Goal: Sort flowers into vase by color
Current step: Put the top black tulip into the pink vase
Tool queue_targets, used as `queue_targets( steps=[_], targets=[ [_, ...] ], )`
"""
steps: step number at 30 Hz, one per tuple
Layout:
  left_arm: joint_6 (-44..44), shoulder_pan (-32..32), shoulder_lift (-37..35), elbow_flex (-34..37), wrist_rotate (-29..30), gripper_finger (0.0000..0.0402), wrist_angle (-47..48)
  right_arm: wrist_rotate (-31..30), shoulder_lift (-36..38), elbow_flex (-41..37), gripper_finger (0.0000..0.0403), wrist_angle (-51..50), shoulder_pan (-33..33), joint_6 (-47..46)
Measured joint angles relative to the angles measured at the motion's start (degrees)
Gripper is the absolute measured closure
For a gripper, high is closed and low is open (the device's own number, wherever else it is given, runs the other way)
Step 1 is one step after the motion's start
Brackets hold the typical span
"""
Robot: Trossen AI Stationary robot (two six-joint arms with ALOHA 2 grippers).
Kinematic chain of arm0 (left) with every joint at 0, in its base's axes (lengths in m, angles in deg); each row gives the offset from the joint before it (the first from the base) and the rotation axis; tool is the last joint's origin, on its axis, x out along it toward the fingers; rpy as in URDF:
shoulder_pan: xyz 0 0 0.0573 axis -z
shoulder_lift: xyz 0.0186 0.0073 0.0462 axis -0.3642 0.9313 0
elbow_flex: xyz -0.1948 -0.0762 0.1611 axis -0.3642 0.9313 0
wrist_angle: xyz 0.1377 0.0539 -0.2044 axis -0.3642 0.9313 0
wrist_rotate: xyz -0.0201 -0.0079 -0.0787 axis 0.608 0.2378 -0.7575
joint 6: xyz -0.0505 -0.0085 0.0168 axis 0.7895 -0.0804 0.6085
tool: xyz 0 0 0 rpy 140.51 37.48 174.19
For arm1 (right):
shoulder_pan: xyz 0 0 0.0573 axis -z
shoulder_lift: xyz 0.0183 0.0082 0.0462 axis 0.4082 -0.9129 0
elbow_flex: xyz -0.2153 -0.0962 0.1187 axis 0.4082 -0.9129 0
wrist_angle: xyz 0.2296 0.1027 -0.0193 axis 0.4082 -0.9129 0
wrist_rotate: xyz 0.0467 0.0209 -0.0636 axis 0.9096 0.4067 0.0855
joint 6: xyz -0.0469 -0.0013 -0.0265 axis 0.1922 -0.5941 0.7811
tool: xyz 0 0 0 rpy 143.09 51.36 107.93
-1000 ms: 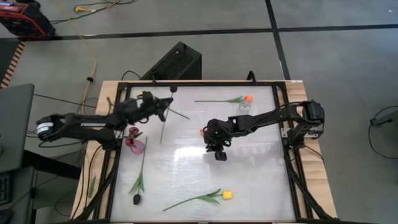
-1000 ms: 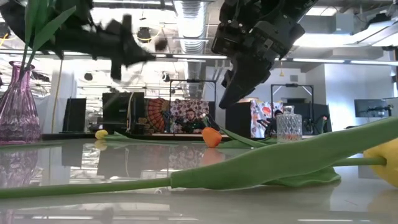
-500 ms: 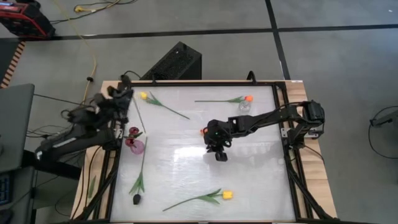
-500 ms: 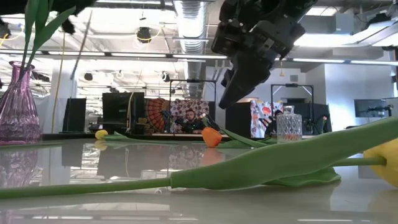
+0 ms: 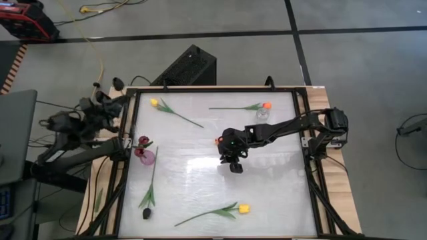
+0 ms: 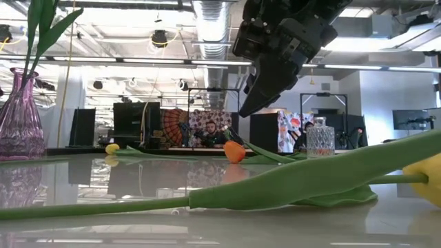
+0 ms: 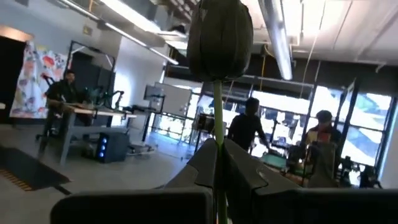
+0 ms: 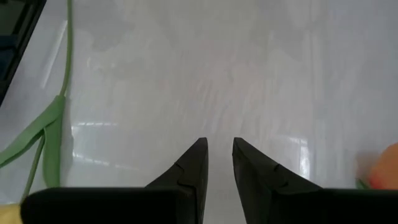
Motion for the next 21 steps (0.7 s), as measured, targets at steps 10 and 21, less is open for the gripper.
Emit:
queue_targets(
  steps=[10,21],
  targets=[
    [2.6,0.0,-0.3,-2.0,-0.6,0.0401,9.6,0.0,0.0,0.0,0.0302,1.4,0.1,-0.1],
    [2.3,0.0,-0.3,2.1,-2.1,0.0401,4.6,0.0,0.0,0.0,0.0302,2.2,-0.7,-0.2]
  ],
)
